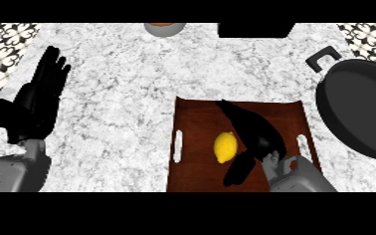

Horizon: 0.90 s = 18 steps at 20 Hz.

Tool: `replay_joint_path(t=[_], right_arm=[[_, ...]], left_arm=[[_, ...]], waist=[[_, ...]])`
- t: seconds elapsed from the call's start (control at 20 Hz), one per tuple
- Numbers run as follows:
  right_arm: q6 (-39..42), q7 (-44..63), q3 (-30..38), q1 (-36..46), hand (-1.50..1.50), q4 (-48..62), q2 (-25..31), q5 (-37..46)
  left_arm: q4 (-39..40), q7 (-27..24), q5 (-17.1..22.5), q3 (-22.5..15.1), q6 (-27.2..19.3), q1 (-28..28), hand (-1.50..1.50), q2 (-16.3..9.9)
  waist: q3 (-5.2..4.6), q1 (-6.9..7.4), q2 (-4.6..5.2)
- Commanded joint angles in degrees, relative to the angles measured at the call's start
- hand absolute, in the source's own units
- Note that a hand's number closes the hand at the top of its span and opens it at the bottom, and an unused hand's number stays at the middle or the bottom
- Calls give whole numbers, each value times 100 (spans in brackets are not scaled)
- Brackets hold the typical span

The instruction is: Pick the lemon from the tray and place it in the pot

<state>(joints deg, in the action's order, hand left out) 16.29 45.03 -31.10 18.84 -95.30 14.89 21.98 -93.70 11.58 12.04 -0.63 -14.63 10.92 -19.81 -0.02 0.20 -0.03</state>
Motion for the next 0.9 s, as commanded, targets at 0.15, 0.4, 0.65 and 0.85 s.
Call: replay_joint_path(t=[0.15,0.4,0.65,0.85], right_arm=[[115,135,-18,-258,-150,331,-255,737],[380,34,183,-488,-150,150,-440,1003],[125,-680,294,-643,-150,669,-559,1420],[234,-976,609,-411,-150,1300,-554,1522]], left_arm=[[-62,85,-136,148,172,-72,0,149],[-173,-10,-149,438,422,-182,0,219],[390,-213,-373,436,451,92,0,473],[-452,347,-530,304,250,-151,0,574]], waist=[[2,-19,0],[2,-17,-2],[2,-28,2],[3,-5,1]])
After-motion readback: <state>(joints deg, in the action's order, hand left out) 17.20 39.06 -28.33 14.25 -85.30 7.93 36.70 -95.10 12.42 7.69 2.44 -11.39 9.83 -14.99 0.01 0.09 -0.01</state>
